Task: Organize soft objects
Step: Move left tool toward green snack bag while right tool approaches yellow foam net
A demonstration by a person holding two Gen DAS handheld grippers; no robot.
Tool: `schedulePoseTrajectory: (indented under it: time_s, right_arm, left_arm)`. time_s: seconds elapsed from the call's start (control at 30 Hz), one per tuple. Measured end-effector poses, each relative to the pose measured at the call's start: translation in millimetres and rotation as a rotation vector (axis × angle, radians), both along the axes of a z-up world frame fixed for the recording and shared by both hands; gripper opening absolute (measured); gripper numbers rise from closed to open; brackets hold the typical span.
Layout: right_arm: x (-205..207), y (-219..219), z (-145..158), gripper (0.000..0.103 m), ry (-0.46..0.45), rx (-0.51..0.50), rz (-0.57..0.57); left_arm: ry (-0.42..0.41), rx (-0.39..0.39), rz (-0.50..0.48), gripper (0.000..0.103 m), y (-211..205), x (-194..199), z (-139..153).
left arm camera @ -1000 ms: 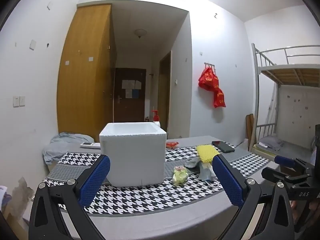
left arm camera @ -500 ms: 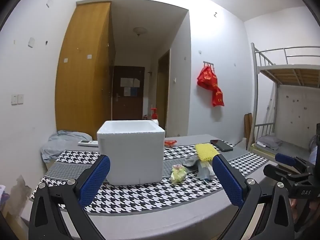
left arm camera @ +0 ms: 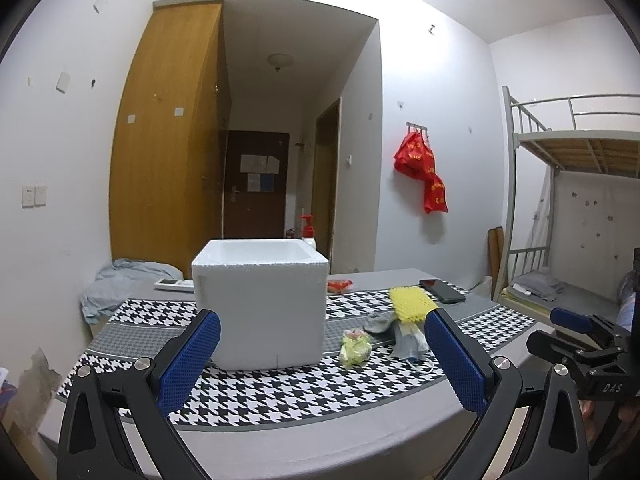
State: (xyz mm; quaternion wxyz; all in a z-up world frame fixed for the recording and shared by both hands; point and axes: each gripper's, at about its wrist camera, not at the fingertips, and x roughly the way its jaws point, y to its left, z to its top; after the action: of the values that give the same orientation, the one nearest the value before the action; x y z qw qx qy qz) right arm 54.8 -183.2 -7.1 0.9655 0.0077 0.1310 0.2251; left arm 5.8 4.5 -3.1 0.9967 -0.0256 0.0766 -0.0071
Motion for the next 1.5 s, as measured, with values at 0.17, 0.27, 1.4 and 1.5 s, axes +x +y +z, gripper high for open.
schedulePoseTrajectory:
  time_s: [0.17,0.27,1.4,1.5]
  right_arm:
    - [0.4,0.1,-0.5,0.103,0.000,-0.002,-0.002]
    - [1.1,0.1,-1.3,0.103,0.004,-0.003,-0.003]
    - [3.6,0.2,7.9,0.103,-0.005,-0.014,-0.015]
    - [5.4,0.2,10.2,0.103,-0.006,-0.016,-0.020]
  left_arm:
    - [-0.010,0.017,0.009,0.102,-1.8,-0.8,0.5]
    - [-0.006,0.014,0.009,0.102,-1.1,-0.2,0.3]
    - [0.022,0.037,-0.007,0.102,-8.4,7.6,-0.2]
    - [0.020,0.029,-0.013,0.102,-8.0,8.6,0.6]
